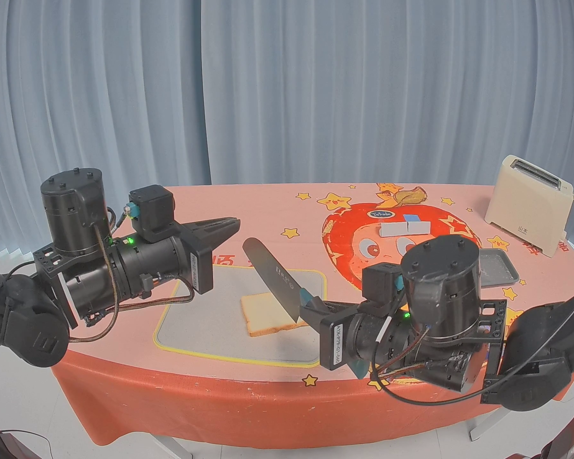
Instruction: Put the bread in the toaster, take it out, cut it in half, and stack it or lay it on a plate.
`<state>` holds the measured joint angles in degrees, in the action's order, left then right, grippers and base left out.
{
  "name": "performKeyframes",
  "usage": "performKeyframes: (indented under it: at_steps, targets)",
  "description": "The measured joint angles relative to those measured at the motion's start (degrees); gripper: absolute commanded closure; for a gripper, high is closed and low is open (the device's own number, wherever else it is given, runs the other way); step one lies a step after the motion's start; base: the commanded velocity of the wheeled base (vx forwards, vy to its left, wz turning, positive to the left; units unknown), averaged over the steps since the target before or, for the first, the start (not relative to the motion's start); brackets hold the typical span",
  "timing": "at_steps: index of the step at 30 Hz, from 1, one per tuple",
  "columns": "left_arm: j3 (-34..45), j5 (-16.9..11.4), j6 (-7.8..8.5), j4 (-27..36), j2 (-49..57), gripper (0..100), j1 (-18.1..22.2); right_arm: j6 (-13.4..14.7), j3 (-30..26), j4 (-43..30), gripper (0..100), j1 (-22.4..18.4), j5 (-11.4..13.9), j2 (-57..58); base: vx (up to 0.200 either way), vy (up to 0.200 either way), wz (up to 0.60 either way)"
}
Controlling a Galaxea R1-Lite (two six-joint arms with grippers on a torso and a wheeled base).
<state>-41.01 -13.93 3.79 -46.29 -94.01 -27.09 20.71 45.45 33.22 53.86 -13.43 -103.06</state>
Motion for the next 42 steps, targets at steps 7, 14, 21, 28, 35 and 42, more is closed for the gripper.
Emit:
performKeyframes:
  at_steps: [7, 14, 21, 28, 35, 42]
  targets:
    - [-1.0, 0.1, 0.0, 0.1, -2.5, 100, 0.2, -1.4, -0.6, -0.4, 100, 0.5, -0.6, -0.1, 0.0, 0.0, 0.0]
    - [-2.6, 0.0, -0.02, 1.2, -3.6, 100, 0.2, -2.4, -1.3, -0.3, 100, 1.6, -2.5, -0.1, 0.0, 0.0, 0.0]
    - [-3.9, 0.0, 0.0, 1.0, -5.6, 100, 0.2, -3.6, -1.6, -0.2, 100, 1.8, -2.7, -0.2, 0.0, 0.0, 0.0]
    - [-4.1, 0.0, 0.09, 0.8, -6.4, 100, 0.1, -4.4, -1.7, -0.3, 100, 1.6, -2.7, 0.4, 0.0, 0.0, 0.0]
    - [-4.9, 0.0, 0.34, 0.6, -6.6, 100, 0.0, -7.4, -0.3, -0.4, 100, 0.6, -2.2, 0.7, 0.0, 0.0, 0.0]
    - [-5.8, 0.0, 1.51, 0.6, -7.3, 100, -0.4, -7.6, 0.0, -0.5, 100, 0.3, -2.0, -0.4, 0.0, 0.0, 0.0]
